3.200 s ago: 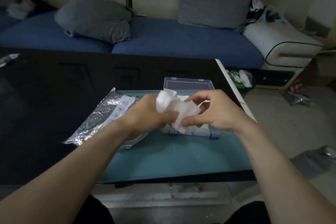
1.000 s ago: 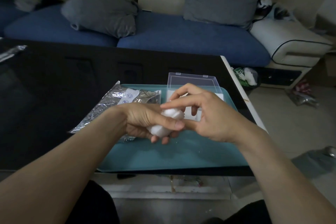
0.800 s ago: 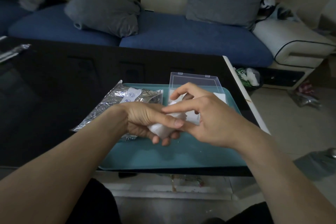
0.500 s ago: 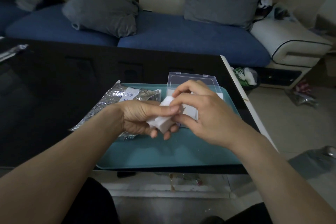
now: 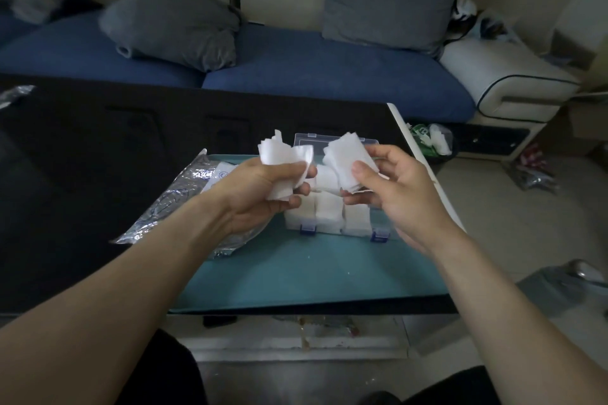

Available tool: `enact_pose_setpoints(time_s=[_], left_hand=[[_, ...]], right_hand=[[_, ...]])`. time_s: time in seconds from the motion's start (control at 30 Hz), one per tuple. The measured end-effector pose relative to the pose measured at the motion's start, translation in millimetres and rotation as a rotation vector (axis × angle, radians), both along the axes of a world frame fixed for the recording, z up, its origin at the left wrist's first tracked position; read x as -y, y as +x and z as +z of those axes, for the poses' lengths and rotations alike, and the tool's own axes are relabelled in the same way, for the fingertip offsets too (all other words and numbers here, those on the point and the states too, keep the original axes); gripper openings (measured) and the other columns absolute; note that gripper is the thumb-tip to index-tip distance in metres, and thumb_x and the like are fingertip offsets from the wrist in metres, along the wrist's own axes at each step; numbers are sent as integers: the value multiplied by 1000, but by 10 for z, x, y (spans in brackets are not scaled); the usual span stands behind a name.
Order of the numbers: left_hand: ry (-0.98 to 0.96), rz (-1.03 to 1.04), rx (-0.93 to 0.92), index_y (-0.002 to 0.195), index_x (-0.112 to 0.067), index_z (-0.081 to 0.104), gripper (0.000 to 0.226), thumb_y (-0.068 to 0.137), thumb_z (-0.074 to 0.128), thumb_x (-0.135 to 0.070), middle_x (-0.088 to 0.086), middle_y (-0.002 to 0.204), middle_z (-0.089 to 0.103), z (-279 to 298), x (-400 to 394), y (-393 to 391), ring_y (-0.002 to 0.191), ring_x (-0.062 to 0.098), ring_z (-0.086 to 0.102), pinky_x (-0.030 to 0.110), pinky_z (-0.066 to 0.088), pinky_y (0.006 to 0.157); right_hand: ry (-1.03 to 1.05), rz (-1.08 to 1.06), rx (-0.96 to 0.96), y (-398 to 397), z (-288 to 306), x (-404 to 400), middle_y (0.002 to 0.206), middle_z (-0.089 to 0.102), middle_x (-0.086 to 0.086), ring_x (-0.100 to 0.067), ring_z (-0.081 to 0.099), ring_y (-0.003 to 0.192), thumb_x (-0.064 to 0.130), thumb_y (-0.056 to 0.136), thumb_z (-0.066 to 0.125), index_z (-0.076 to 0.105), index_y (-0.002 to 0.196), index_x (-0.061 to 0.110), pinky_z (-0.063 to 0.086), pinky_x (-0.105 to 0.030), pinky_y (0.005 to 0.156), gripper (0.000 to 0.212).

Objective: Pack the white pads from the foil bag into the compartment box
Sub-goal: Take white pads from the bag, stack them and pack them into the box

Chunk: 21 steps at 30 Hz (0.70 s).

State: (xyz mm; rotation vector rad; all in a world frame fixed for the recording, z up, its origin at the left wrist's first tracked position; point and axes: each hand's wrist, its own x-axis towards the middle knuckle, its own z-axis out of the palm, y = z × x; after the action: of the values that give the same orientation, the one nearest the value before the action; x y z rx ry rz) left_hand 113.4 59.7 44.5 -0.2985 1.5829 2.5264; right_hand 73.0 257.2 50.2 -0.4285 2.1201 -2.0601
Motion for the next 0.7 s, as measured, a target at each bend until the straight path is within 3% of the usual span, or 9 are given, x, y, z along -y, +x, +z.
enact_pose_setpoints(time_s=[0.07,0.17,0.3,0.4,0.5,0.63,0.7], left_hand=[[3,5,-31,93,-10,59,13,89,66,-21,5,77,59,-1,-49,-17,60,15,52,23,42,49],[-164,14,-126,90,-10,62,27,78,73,-32,4,72,54,-31,-170,-17,59,15,49,24,42,53],[-276,133,-167,87,-3,65,20,88,72,-21,12,66,55,-94,-278,-32,56,18,50,24,46,53],[-277,161,-174,84,-2,64,24,86,71,-25,8,62,58,-115,-250,-53,56,18,55,24,50,56],[-218,75,-213,93,-2,65,37,79,70,-35,7,66,60,-98,-207,-41,58,16,56,25,50,58],[-233,-145,-266,83,-3,62,34,90,64,-36,9,61,52,-57,-153,-5,52,17,47,22,41,52],[-241,-167,-249,86,0,62,35,88,66,-35,11,61,48,-33,-140,8,50,15,44,21,36,47]], right_hand=[[-102,-22,130,25,-3,57,98,71,-10,-25,73,74,6,100,57,62,120,7,62,-33,69,21],[-132,-27,180,96,-48,166,92,73,-8,-22,71,74,10,103,54,65,122,6,61,-31,68,23],[74,-92,50,194,-114,277,76,70,-1,-12,66,67,18,106,49,71,103,10,54,-24,57,23],[182,-105,-33,181,-124,270,85,71,-6,-12,65,71,21,106,47,72,102,15,55,-25,60,26],[190,-84,11,158,-96,233,86,73,-5,-14,67,74,21,107,47,74,101,14,56,-28,66,28],[166,129,104,181,-8,176,83,76,-7,-18,68,75,18,107,46,74,98,10,57,-29,68,30],[182,129,96,174,8,164,85,77,-8,-18,73,77,17,106,47,72,106,12,58,-32,71,26]])
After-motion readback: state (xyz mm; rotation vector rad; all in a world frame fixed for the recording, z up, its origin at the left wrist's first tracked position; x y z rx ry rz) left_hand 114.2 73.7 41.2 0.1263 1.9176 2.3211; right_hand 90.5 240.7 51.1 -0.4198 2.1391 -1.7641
